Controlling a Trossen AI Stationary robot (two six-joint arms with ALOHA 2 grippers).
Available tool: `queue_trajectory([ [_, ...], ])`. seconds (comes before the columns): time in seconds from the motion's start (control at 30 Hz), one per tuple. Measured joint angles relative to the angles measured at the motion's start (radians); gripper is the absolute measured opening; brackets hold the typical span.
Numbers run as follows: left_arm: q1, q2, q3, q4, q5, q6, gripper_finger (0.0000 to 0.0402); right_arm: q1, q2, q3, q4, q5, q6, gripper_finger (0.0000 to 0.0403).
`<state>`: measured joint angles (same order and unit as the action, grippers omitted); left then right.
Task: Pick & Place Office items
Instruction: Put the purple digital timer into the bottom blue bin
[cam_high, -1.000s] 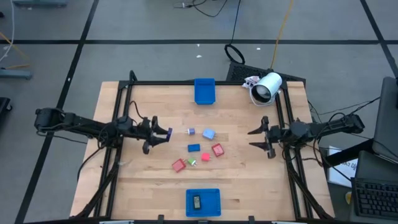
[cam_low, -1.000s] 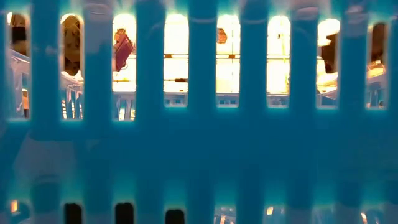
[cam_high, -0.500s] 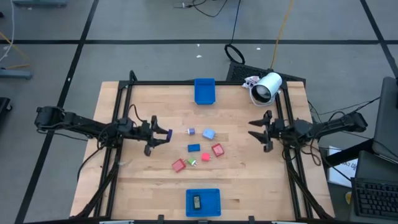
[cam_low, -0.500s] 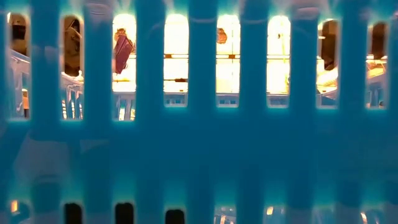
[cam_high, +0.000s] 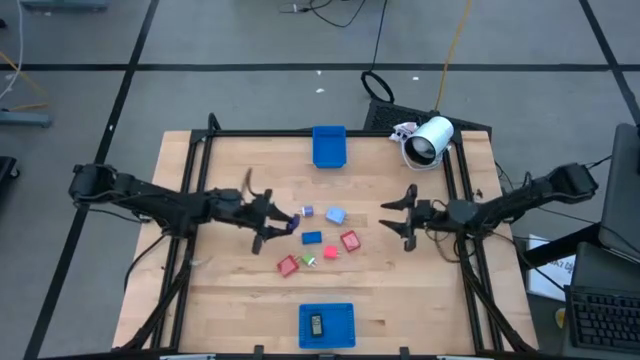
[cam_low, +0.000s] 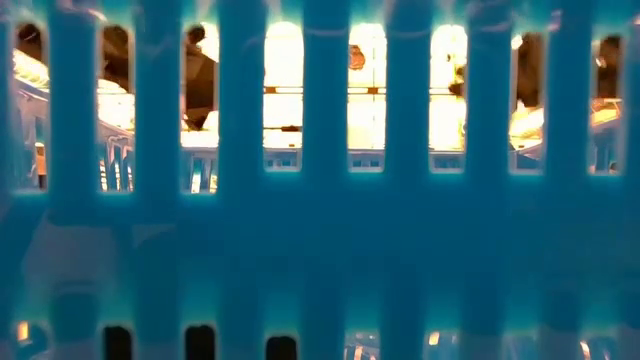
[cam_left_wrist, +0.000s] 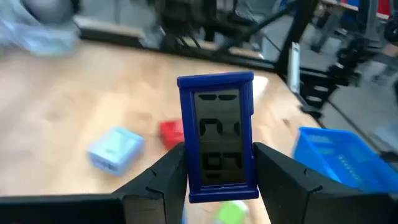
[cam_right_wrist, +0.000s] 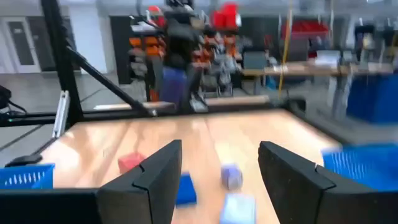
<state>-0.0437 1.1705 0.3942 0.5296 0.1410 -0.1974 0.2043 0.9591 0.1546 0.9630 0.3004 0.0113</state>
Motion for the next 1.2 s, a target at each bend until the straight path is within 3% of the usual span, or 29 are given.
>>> queue_trajectory([
  [0.2,0.003,0.143,0.196,-0.209,0.144,-0.12,0.0153,0.0,0.209,0.164,-0.007,-0.027,-0.18,0.0201],
  [0.43,0.004,0.242,0.341,-0.363,0.29,-0.108,0.0171,0.02,0.452,0.36,-0.022,-0.093,-0.407,0.0201],
  [0.73,0.004,0.263,0.396,-0.475,0.311,-0.152,0.0152,0.065,0.689,0.574,-0.016,-0.093,-0.679,0.0201],
  [0.97,0.002,0.263,0.396,-0.467,0.304,-0.179,0.0173,0.068,0.807,0.67,-0.018,-0.096,-0.718,0.0201],
  [1.2,0.002,0.263,0.396,-0.464,0.304,-0.202,0.0152,0.069,0.859,0.714,-0.015,-0.095,-0.767,0.0201],
])
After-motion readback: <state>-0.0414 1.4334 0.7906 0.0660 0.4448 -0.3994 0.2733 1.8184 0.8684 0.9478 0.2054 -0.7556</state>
